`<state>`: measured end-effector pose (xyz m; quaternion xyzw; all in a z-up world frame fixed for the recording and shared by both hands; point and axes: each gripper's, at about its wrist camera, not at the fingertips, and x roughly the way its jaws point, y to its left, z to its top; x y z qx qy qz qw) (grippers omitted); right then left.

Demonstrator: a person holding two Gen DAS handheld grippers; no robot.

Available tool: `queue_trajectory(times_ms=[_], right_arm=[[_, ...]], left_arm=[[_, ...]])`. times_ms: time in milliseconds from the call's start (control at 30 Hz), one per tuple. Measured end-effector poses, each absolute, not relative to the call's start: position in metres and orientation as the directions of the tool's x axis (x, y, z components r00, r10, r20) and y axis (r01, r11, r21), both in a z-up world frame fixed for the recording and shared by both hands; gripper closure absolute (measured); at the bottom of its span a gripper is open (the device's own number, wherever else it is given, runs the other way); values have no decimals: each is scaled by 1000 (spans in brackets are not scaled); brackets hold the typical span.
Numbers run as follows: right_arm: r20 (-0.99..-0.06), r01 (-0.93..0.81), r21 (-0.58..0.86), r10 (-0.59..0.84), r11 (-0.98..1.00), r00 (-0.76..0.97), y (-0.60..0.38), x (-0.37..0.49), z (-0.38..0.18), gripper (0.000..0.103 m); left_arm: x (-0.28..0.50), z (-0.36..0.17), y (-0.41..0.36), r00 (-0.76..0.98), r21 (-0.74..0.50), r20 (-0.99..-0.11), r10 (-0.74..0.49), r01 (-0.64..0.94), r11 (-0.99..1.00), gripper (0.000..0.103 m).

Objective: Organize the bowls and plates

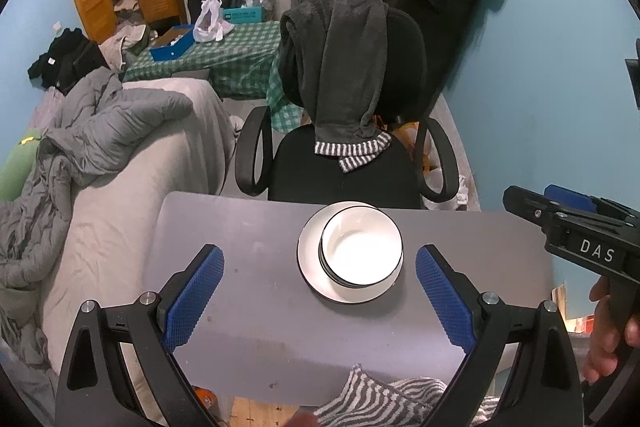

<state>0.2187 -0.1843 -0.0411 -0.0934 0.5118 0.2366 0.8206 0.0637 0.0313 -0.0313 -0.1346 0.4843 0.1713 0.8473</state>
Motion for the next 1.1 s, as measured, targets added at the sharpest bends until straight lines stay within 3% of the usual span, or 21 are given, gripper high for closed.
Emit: queue_trajectory(times_ms=[1100], right_arm=[[-890,-491,85,288,867,353,-183,208,-49,32]], left_arm=[[62,-32,25,467,-29,-864,188,-419,907,5]])
